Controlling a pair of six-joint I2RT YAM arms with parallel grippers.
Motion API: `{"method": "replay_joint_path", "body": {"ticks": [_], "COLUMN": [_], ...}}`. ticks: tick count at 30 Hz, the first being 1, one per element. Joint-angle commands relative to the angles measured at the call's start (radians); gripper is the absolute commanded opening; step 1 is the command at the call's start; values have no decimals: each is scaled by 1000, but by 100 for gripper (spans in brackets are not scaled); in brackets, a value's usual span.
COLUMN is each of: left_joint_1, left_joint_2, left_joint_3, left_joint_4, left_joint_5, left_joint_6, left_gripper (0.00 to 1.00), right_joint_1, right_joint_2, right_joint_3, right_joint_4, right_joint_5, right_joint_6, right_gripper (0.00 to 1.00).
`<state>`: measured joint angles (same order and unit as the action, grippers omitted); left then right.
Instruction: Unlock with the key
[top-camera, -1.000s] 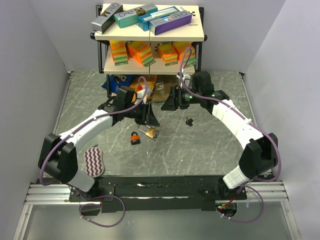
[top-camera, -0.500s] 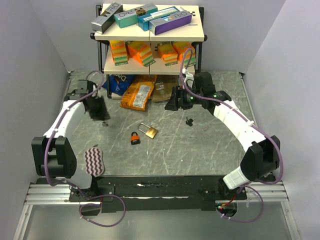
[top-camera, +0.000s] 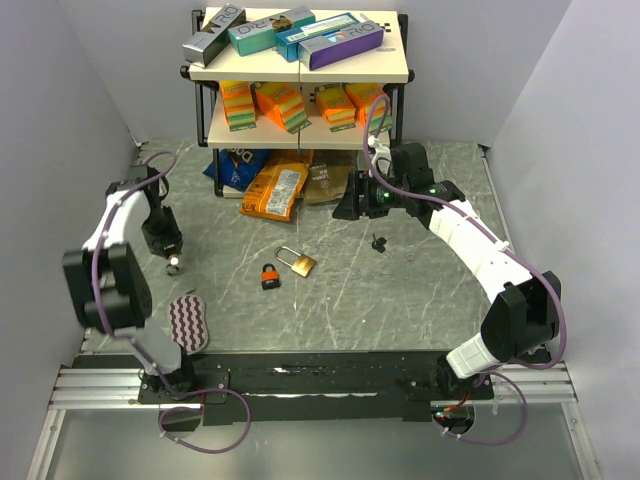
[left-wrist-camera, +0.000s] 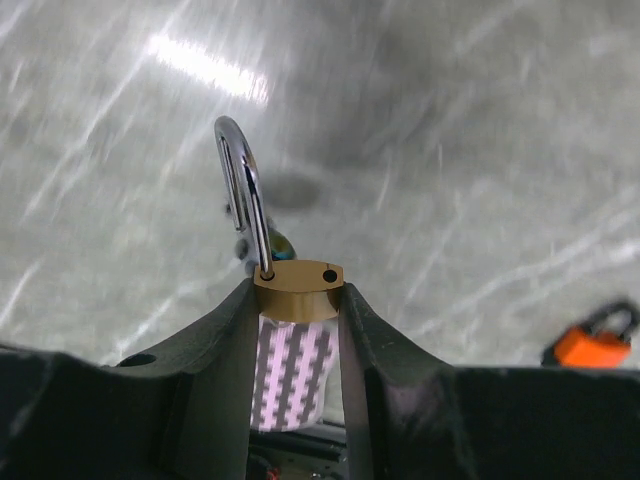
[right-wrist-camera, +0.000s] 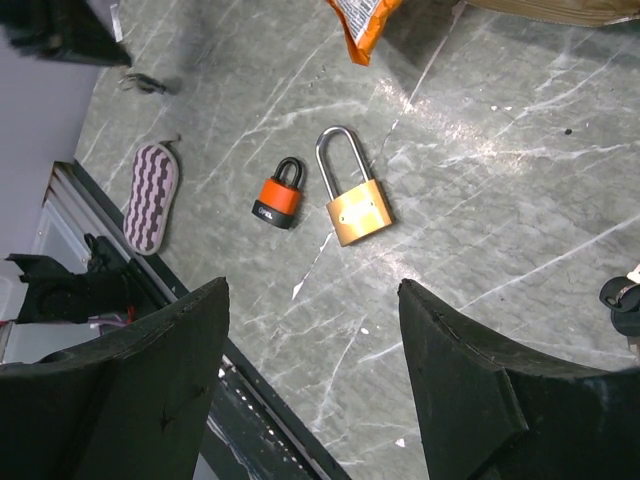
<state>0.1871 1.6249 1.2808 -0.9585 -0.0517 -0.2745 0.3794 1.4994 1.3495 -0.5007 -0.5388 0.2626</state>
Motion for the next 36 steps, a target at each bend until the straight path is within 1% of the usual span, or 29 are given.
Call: {"method": "replay_joint_path", "body": {"ticks": [1,6,9,13,20,23,29,30,32,33,35,36], "left_joint_1": [-3,-3,-9,-32,-58,-77,-115,-121,-130,-133,-144,-146], "left_joint_2": [194,328,407,502,579,586,558,553,558,569,566,544], "left_joint_3": [133,251,300,348,387,397,388,385,391,399,407,404], "left_joint_4": [-25,-29,-31,-36,-16,-3,53,84,93,86,80,83], "left_joint_5": [-7,-23,-20,-59,-99,-128,-154,-155,-161,-180,-203,-206], "left_joint_6": [29,52,63,77,103,110,121,126,135,130,117,107], "left_gripper": [1,1,1,1,1,4,16,20,28,38,50,60], "right_joint_1": [-11,-17,-22,-28,-30,-34,-34,-34,-36,-37,-39,-42], "right_joint_2": [-18,-21,-19,-13,-2,-4,-14,-19,-28,-30,-33,-31], "right_joint_3": [39,39,37,48,53,54,48,42,28,31,27,27], "right_joint_4": [-1,-7,-9,-12,-15,-15,-12,-10,-21,-31,-50,-53], "right_joint_5": [-6,5,5,5,-1,0,6,10,25,28,40,37], "right_joint_6": [-16,-22,-20,-22,-22,-23,-33,-34,-43,-48,-60,-65], "right_gripper": [75,75,75,75,75,75,75,75,75,75,75,75]}}
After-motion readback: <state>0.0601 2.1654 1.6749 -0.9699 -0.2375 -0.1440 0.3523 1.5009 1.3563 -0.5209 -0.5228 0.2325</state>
